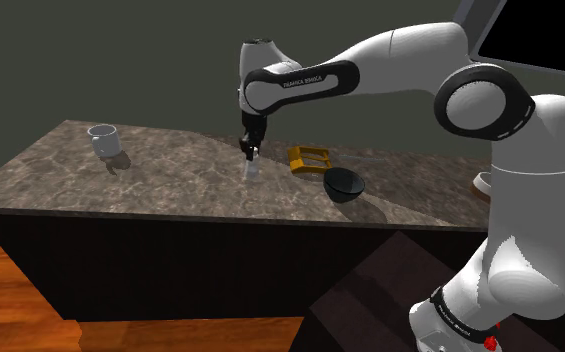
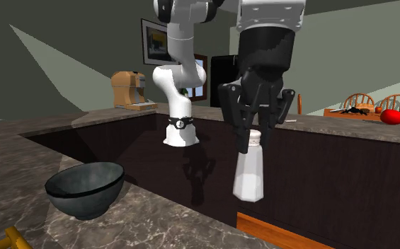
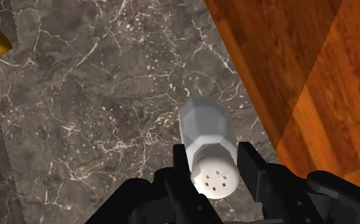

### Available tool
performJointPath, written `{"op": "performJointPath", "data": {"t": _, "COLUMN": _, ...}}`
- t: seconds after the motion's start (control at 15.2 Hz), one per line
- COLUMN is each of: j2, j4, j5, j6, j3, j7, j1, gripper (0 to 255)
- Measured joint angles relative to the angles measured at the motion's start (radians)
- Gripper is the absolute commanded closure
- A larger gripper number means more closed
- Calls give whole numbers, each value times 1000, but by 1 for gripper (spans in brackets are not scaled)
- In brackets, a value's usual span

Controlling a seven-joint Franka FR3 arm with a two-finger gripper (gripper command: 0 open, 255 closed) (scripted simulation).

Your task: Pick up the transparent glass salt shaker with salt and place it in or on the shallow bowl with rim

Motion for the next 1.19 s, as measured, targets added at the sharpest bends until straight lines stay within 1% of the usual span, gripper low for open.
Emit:
{"op": "performJointPath", "data": {"t": 0.33, "j2": -12, "j4": 44, "j5": 5, "j6": -55, "j3": 2, "j7": -6, "j1": 2, "gripper": 255}}
{"op": "performJointPath", "data": {"t": 0.4, "j2": -28, "j4": 24, "j5": 7, "j6": -51, "j3": 2, "j7": -13, "j1": -6, "gripper": 255}}
{"op": "performJointPath", "data": {"t": 0.79, "j2": -184, "j4": -183, "j5": 34, "j6": 11, "j3": -16, "j7": -106, "j1": -89, "gripper": 255}}
{"op": "performJointPath", "data": {"t": 1.19, "j2": -316, "j4": -353, "j5": 61, "j6": 60, "j3": -54, "j7": -230, "j1": -175, "gripper": 255}}
